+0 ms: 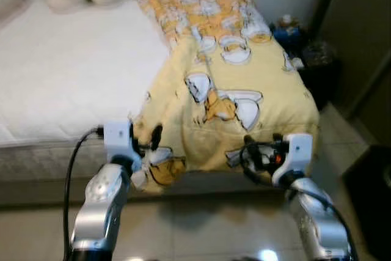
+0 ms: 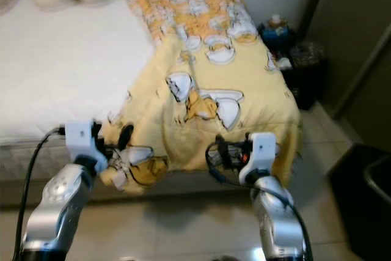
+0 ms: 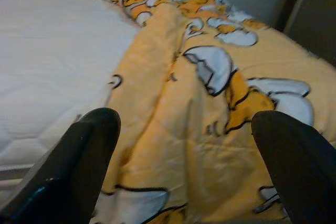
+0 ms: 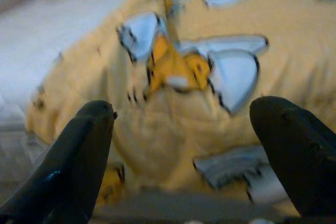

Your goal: Clean up the room

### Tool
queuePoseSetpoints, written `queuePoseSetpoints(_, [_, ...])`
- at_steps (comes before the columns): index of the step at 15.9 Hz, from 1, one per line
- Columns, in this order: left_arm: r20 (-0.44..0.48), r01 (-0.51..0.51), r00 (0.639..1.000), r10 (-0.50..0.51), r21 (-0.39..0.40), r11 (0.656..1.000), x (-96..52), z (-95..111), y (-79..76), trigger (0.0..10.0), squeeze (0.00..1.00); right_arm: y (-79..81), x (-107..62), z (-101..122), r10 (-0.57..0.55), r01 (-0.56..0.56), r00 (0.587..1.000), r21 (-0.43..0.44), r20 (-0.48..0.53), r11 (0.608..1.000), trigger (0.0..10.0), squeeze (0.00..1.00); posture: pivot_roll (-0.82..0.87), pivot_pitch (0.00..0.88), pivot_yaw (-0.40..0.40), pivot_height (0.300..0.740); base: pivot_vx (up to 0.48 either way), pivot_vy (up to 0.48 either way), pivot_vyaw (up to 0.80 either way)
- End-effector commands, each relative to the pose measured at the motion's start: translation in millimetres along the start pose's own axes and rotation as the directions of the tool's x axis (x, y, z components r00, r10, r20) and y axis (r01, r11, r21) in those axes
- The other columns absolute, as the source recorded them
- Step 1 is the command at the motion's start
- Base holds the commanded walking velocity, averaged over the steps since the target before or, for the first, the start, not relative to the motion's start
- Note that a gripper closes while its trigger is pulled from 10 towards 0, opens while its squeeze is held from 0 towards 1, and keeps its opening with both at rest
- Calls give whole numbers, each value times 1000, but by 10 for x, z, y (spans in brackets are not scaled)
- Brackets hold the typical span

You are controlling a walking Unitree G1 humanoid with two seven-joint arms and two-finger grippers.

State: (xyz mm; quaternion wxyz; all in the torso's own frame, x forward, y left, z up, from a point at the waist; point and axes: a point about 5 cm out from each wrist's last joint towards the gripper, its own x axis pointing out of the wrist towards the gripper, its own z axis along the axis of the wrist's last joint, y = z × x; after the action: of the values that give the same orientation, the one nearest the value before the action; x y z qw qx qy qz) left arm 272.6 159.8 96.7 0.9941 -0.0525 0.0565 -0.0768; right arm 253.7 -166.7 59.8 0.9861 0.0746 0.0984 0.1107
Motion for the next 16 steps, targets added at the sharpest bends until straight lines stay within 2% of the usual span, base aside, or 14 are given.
queuePoseSetpoints(1, [-4, -5, 1000, 5, 3, 1000, 2, 2, 6, 10000, 1000, 5, 23, 62, 4, -4, 1000, -4, 20, 1000, 10000, 1000, -49, 0, 36, 740, 0, 0, 0])
queuePoseSetpoints(3, [-2, -1, 1000, 1, -8, 1000, -6, 13, -5, 10000, 1000, 13, 22, 89, 15, -15, 1000, -3, 25, 1000, 10000, 1000, -47, 0, 33, 740, 0, 0, 0])
queuePoseSetpoints(4, [22, -53, 998, 51, 71, 996, -84, 72, 56, 10000, 0, 125, 93, 67, 61, -63, 998, -106, -14, 992, 10000, 0, 13, 0, -30, 740, 349, 0, 0])
queuePoseSetpoints(5, [18, -88, 996, 86, 123, 989, -120, 74, 120, 10000, 0, 183, 131, 46, 91, -96, 995, -156, -39, 983, 10000, 0, 13, 0, -30, 740, 345, 0, 0])
queuePoseSetpoints(7, [20, -111, 994, 110, 120, 987, -145, 70, 184, 10000, 0, 172, 155, 75, 103, -109, 994, -161, -41, 981, 10000, 0, 13, 0, -43, 740, 373, 0, 0])
queuePoseSetpoints(11, [14, -141, 990, 140, 110, 984, -197, 51, 202, 10000, 0, 132, 183, 92, 92, -98, 995, -172, -48, 980, 10000, 0, 13, 0, -57, 740, 441, 0, 0])
queuePoseSetpoints(16, [7, -132, 991, 132, 127, 983, -215, 50, 214, 10000, 0, 194, 193, 55, 112, -118, 992, -167, -50, 979, 10000, 0, 18, 0, -45, 740, 452, 0, 0])
